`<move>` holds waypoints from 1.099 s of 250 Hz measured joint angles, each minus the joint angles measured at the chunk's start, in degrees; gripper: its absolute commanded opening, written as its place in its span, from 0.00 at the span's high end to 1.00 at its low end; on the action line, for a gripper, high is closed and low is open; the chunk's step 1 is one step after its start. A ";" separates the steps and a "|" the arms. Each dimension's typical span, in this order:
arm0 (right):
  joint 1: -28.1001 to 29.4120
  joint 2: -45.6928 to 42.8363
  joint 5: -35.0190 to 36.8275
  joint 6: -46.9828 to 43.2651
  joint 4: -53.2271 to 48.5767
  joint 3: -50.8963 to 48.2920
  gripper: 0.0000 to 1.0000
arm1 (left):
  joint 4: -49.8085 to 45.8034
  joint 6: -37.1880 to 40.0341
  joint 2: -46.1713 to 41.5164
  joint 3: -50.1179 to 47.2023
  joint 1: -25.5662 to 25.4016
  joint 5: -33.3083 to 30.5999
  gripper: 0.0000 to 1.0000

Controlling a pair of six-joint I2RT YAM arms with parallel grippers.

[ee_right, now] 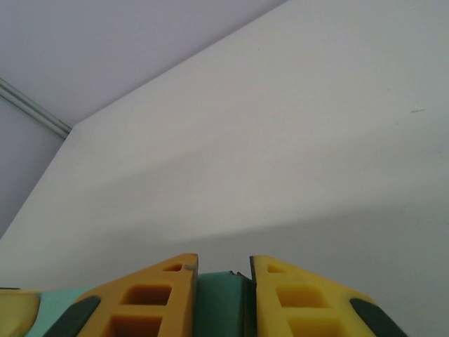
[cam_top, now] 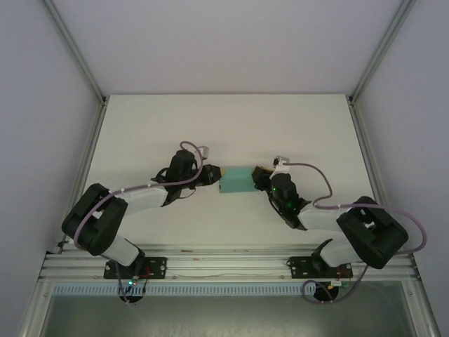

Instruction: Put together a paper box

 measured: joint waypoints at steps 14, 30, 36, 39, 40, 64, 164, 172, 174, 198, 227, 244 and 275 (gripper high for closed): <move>-0.20 0.15 0.17 -0.24 0.31 0.04 0.86 | 0.94 0.00 0.50 0.07 0.07 0.07 0.90; -0.28 -0.13 0.46 -0.46 -0.63 0.63 0.86 | 1.05 0.11 0.59 0.52 0.07 0.02 0.85; -0.33 -0.46 0.61 -0.50 -1.49 1.11 0.86 | 0.94 0.17 0.59 0.85 0.09 -0.02 0.78; -0.37 -0.66 0.72 -0.52 -1.88 1.36 0.85 | 0.85 0.22 0.70 1.07 0.11 -0.02 0.74; -0.39 -0.74 0.79 -0.57 -2.23 1.53 0.85 | 0.83 0.24 0.74 1.14 0.11 -0.04 0.73; -0.59 -2.08 1.25 -0.90 -10.21 5.40 0.71 | -2.49 1.64 1.42 3.72 0.17 -0.70 0.54; -0.09 -5.64 1.60 -6.62 -47.36 24.52 0.28 | -27.36 10.73 1.86 18.58 -0.07 -10.03 0.00; -0.09 -6.05 1.49 -7.50 -48.50 25.62 0.23 | -28.59 11.28 1.38 19.56 -0.07 -11.02 0.00; -0.09 -6.16 1.49 -7.89 -48.78 25.86 0.22 | -28.85 11.26 1.27 19.76 -0.07 -11.21 0.00; -0.28 -6.88 -0.33 -12.68 -51.21 28.98 0.07 | -31.58 12.81 -0.72 21.88 -0.07 -14.49 0.00; -0.59 -6.95 -7.32 -23.78 -54.12 32.13 0.00 | -34.34 14.27 -4.28 23.32 -0.02 -20.11 0.00; -0.57 -6.82 -13.00 -33.16 -57.18 33.81 0.00 | -35.63 14.93 -6.67 23.37 0.39 -23.26 0.00; -0.57 -4.79 -21.16 -49.90 -64.22 38.07 0.00 | -37.86 15.26 -10.49 23.08 2.99 -28.11 0.00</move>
